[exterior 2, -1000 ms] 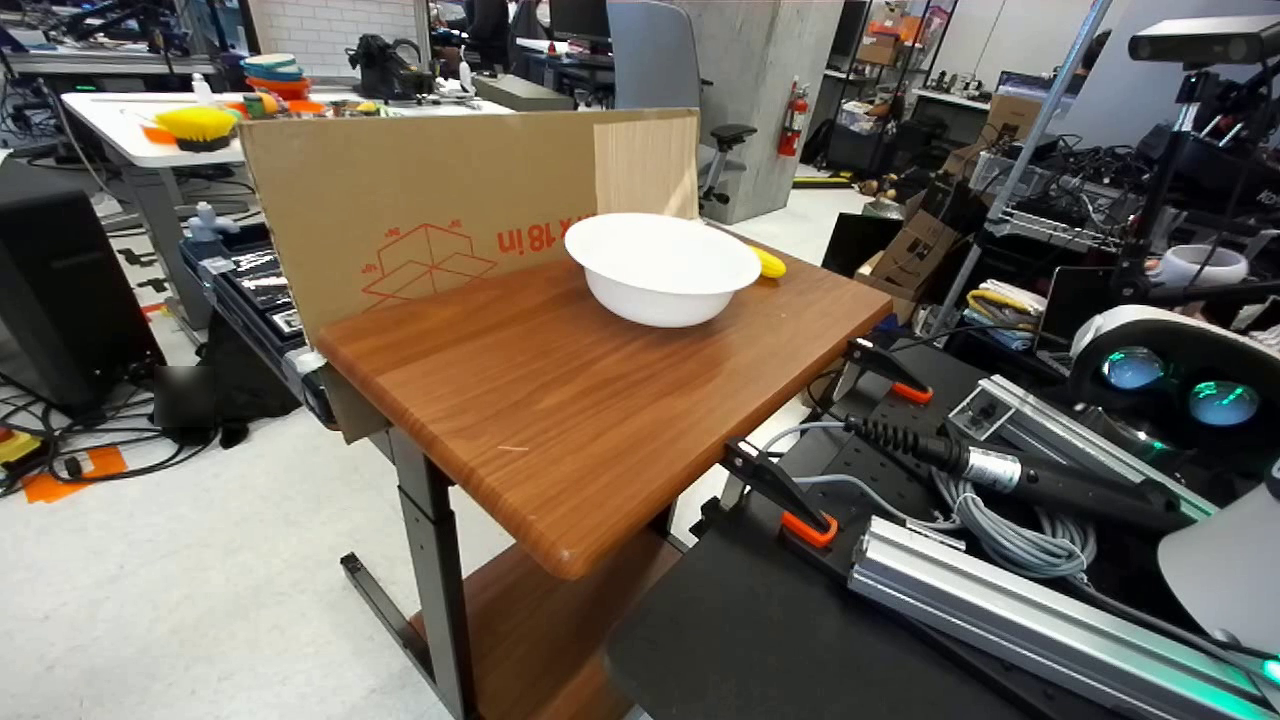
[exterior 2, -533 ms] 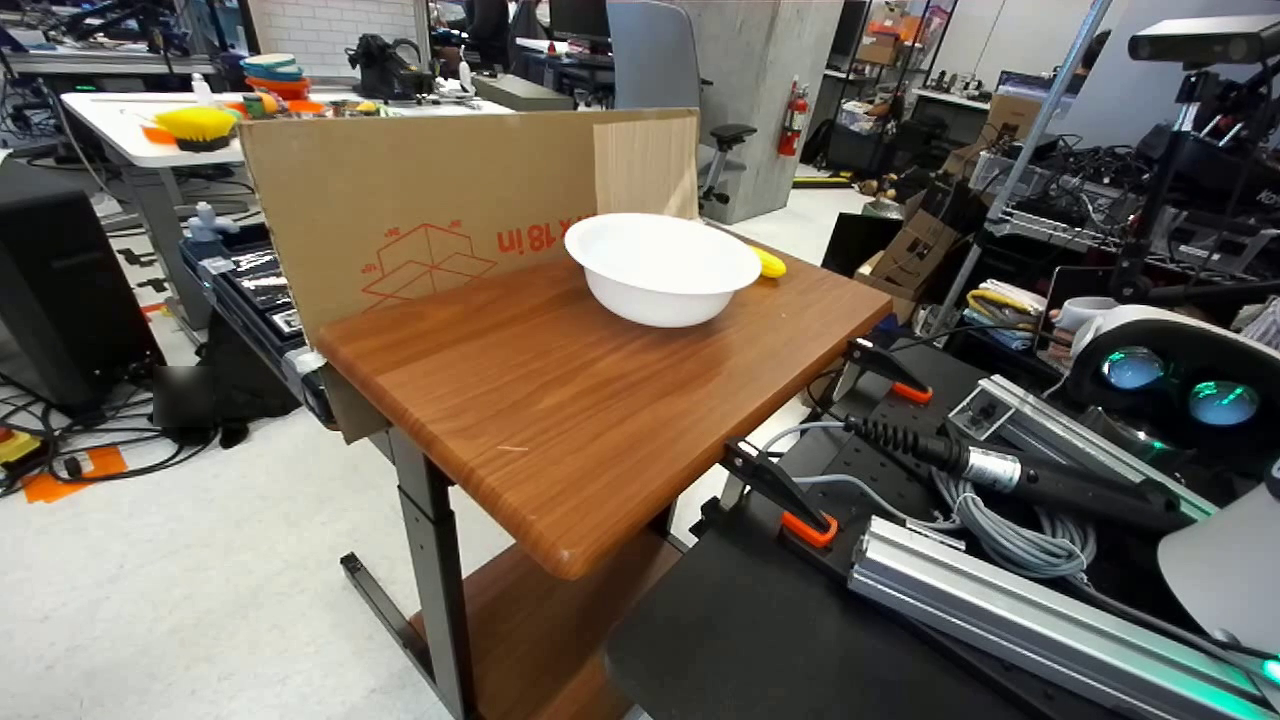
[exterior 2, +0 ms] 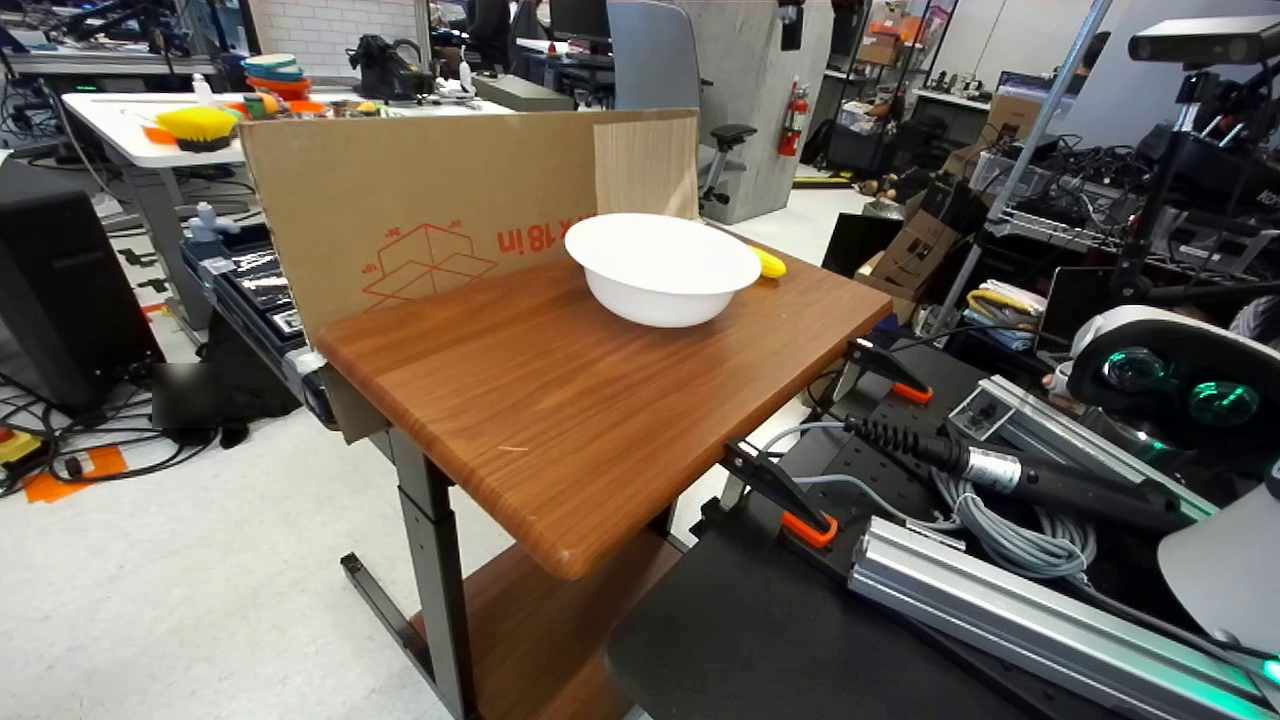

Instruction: Put the corn toy in the bowl

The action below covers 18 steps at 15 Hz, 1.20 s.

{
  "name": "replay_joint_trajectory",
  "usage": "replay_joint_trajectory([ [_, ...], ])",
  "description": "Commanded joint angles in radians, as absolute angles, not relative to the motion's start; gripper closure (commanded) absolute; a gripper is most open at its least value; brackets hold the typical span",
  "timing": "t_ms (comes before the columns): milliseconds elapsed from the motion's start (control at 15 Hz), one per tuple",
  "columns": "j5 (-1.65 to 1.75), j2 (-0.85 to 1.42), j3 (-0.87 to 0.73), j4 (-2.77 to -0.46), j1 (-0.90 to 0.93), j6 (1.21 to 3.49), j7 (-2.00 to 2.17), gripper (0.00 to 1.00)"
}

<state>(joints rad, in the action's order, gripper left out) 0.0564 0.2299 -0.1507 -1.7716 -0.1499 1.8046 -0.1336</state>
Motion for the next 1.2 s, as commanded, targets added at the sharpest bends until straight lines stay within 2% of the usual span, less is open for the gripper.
replay_joint_trajectory([
  [0, 0.050, 0.340, -0.145, -1.700, -0.169, 1.814, -0.143, 0.00],
  [667, 0.077, 0.574, -0.158, -1.710, -0.143, 2.083, 0.102, 0.00],
  [1133, 0.106, 0.567, -0.157, -1.804, -0.106, 2.230, 0.145, 0.00],
])
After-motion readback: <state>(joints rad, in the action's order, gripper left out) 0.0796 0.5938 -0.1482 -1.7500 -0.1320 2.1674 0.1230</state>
